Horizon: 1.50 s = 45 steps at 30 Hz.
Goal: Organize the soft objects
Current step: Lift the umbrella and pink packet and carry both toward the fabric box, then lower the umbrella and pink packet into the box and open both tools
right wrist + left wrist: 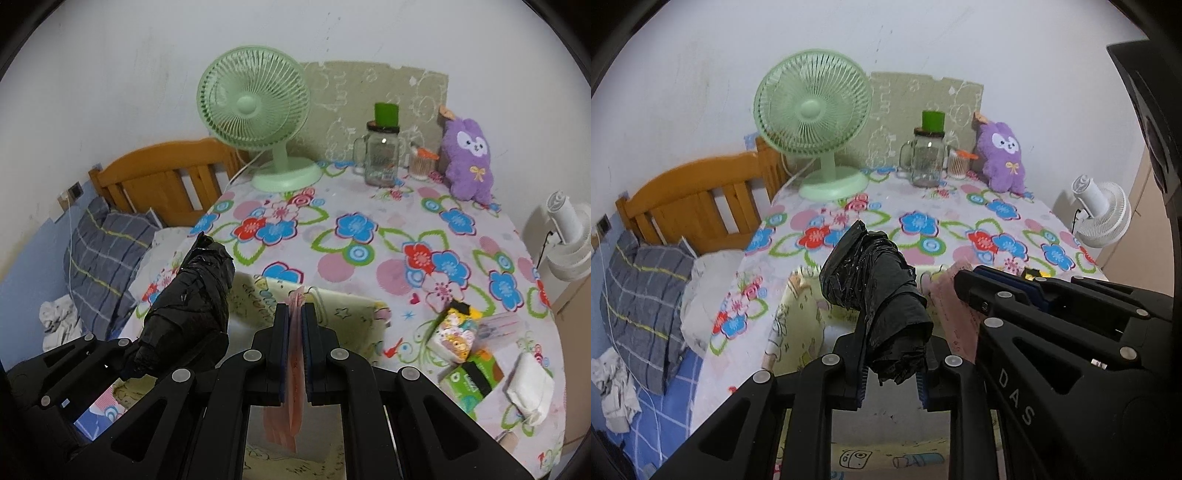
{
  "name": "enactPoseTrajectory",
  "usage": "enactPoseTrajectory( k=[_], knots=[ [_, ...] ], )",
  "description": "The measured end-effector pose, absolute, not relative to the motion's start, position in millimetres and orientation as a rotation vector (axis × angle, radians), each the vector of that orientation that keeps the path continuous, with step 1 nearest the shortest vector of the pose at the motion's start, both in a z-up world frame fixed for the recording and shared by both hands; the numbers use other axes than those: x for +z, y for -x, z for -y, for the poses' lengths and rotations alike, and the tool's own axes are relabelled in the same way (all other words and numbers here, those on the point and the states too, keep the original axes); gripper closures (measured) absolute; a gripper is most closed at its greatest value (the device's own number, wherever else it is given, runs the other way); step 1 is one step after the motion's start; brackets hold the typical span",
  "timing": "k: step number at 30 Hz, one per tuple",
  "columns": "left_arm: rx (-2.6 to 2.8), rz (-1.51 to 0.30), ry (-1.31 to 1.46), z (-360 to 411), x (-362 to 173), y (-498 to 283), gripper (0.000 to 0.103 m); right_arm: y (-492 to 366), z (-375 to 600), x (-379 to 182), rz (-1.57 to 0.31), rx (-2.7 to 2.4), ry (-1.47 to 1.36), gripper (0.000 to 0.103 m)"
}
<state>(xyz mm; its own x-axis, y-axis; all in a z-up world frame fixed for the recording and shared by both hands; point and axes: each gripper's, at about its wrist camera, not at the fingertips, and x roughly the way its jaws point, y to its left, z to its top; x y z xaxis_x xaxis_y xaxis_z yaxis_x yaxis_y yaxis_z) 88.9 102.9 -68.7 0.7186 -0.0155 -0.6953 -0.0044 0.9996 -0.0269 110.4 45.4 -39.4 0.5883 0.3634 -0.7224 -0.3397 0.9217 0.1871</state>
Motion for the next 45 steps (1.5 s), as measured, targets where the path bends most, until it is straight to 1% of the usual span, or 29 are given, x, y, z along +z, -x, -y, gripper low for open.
enactPoseTrajectory(
  k=[3, 6, 8, 10, 13, 15, 16, 17, 19, 20, 21, 22, 23, 24, 25, 30, 32, 34, 39, 45],
  knots=[
    [-0.006, -0.797, 0.06, -109.3, -76.8, -91.6, 0.081, -114.2, -52.3, -48.8, -0.871, 0.427, -0.028, 0.094],
    [-0.001, -0.818, 0.083, -113.9, -84.7, -92.8, 0.077, -115.3, -59.1, -55.5, -0.883, 0.432, -0.003, 0.093],
    [-0.001, -0.829, 0.092, -115.4, -87.9, -94.0, 0.07, -116.4, -62.0, -59.0, -0.891, 0.433, 0.013, 0.093],
    [0.002, -0.845, 0.092, -116.4, -90.7, -96.4, 0.068, -117.9, -64.0, -63.5, -0.902, 0.434, 0.019, 0.093],
    [0.002, -0.856, 0.093, -118.0, -95.1, -98.2, 0.061, -121.6, -65.4, -68.9, -0.924, 0.429, 0.022, 0.091],
    [-0.002, -0.866, 0.096, -118.1, -98.0, -98.7, 0.051, -123.9, -66.6, -72.2, -0.942, 0.432, 0.031, 0.091],
    [0.001, -0.866, 0.096, -118.1, -98.3, -98.8, 0.043, -123.9, -67.0, -73.0, -0.946, 0.432, 0.035, 0.091],
    [0.003, -0.866, 0.093, -117.7, -98.7, -99.0, 0.038, -123.8, -67.2, -73.7, -0.95, 0.432, 0.039, 0.091],
    [0.005, -0.862, 0.087, -117.2, -98.4, -98.5, 0.033, -122.8, -66.5, -74.2, -0.944, 0.437, 0.043, 0.09],
    [0.004, -0.862, 0.085, -117.2, -98.3, -98.7, 0.031, -122.2, -66.1, -74.1, -0.941, 0.438, 0.044, 0.088],
    [0.003, -0.862, 0.083, -117.0, -98.2, -98.8, 0.031, -121.6, -65.4, -73.9, -0.938, 0.438, 0.045, 0.078],
    [0.005, -0.862, 0.081, -116.4, -97.8, -98.4, 0.029, -121.6, -64.6, -73.8, -0.938, 0.439, 0.042, 0.062],
    [0.004, -0.86, 0.082, -116.1, -97.4, -98.3, 0.028, -121.4, -63.2, -73.4, -0.936, 0.437, 0.037, 0.053],
    [0.003, -0.857, 0.084, -116.1, -96.6, -97.8, 0.028, -120.3, -61.5, -72.2, -0.927, 0.436, 0.031, 0.038],
    [0.004, -0.852, 0.085, -116.1, -95.4, -97.1, 0.028, -118.9, -59.9, -70.5, -0.913, 0.436, 0.028, 0.034],
    [0.013, -0.84, 0.086, -113.5, -90.3, -93.9, 0.025, -112.1, -55.0, -61.7, -0.875, 0.432, 0.038, 0.033],
    [0.015, -0.836, 0.084, -111.2, -88.6, -92.5, 0.021, -109.4, -52.1, -58.4, -0.866, 0.425, 0.04, 0.03],
    [0.014, -0.823, 0.083, -107.9, -85.0, -89.9, 0.019, -107.4, -48.9, -55.5, -0.856, 0.418, 0.039, 0.022],
    [0.027, -0.798, 0.067, -100.2, -78.4, -85.1, 0.013, -100.4, -38.4, -47.2, -0.832, 0.39, 0.037, 0.016],
    [0.024, -0.772, 0.057, -89.9, -69.3, -77.4, 0.009, -90.5, -25.3, -38.6, -0.807, 0.375, 0.025, 0.015]
  ],
)
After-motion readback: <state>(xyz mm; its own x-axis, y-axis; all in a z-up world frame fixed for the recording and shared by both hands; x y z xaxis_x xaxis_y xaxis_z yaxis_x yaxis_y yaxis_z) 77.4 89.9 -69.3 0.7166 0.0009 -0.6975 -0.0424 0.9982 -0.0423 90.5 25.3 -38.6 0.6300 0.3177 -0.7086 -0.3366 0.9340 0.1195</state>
